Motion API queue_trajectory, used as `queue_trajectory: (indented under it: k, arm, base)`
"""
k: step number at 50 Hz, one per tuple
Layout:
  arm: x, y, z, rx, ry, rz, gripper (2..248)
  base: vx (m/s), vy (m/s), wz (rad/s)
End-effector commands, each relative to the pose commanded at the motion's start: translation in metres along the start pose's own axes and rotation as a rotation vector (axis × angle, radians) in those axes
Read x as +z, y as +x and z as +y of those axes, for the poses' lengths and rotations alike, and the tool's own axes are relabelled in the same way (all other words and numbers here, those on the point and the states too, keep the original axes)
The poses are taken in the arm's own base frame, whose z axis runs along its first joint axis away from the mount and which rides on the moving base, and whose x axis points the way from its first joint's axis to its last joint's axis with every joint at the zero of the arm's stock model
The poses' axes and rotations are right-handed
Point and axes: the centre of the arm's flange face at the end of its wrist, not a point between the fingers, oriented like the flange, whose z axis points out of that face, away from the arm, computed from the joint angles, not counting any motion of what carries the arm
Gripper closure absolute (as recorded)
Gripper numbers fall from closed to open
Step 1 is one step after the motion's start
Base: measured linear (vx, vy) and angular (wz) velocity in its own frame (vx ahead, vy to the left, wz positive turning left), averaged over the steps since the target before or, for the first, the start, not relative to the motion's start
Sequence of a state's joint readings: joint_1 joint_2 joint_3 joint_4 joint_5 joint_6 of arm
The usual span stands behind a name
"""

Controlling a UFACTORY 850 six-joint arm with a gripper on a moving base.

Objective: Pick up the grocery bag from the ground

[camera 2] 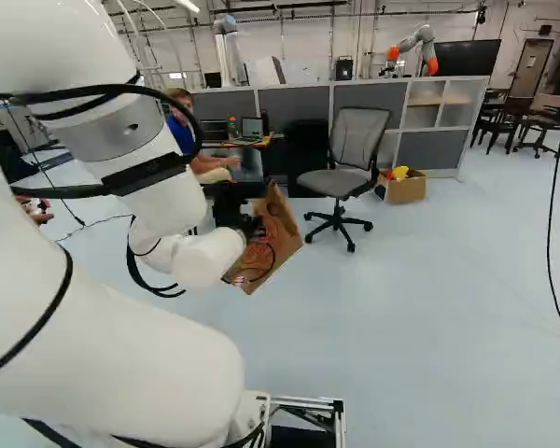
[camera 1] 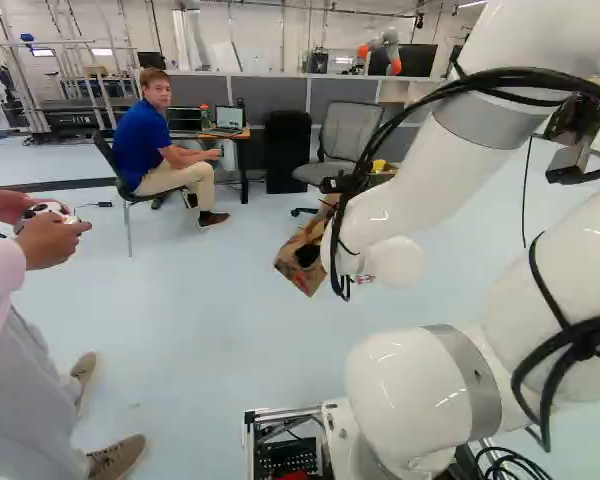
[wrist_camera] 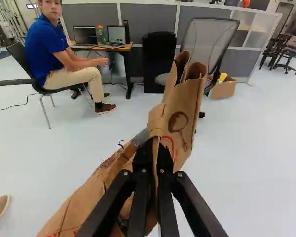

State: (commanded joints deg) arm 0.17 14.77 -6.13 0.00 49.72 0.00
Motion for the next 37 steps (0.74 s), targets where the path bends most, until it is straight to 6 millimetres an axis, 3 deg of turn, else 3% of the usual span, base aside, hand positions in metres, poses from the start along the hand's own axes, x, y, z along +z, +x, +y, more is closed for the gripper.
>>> queue_trajectory:
  k: [37]
  arm:
    - [-0.0065, -0.0035, 0.0008, 0.001, -0.003, 0.007, 232]
  base:
    - [0.0, 0.0, 0.0]
